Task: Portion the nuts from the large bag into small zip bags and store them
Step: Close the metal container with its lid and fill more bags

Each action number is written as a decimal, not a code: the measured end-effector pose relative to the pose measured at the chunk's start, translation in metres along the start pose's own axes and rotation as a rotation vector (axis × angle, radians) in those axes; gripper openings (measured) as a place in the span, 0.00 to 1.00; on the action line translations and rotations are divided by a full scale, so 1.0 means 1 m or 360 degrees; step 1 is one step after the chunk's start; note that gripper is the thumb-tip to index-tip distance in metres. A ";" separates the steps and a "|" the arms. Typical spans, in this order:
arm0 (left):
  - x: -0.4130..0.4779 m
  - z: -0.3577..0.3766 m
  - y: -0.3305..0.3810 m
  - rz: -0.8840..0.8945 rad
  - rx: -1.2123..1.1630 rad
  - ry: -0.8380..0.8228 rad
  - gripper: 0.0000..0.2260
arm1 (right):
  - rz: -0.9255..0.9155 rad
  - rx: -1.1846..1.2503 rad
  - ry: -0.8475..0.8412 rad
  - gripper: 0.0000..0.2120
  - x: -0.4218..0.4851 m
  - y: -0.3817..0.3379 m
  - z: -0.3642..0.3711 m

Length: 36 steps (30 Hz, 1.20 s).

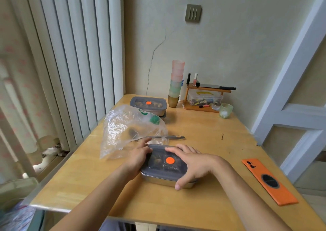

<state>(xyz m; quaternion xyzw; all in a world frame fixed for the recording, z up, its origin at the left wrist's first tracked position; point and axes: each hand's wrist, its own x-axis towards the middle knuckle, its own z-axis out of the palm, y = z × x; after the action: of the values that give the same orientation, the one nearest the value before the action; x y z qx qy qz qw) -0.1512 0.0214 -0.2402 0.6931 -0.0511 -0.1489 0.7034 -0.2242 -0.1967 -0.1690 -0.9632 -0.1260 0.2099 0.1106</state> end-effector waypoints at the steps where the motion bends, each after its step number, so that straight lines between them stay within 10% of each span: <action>1: -0.002 0.000 0.003 0.0005 0.0048 -0.0022 0.20 | 0.0002 0.0009 -0.0025 0.59 0.001 0.001 0.000; 8: -0.001 0.011 0.014 0.0298 0.1046 0.0084 0.10 | 0.0389 0.0203 0.0336 0.32 0.021 -0.016 0.019; 12: 0.002 0.011 0.011 0.0269 0.1255 0.0088 0.23 | 0.0506 -0.0084 0.0555 0.27 0.035 -0.024 0.038; 36: -0.013 0.013 0.004 0.0448 0.1067 0.0476 0.18 | 0.0804 0.0153 0.0938 0.39 0.026 -0.025 0.052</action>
<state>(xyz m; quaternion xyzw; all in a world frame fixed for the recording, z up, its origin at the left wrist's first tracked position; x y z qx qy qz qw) -0.1662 0.0125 -0.2337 0.8847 -0.0885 0.0766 0.4513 -0.2287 -0.1572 -0.2179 -0.9766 0.1624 -0.0496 0.1320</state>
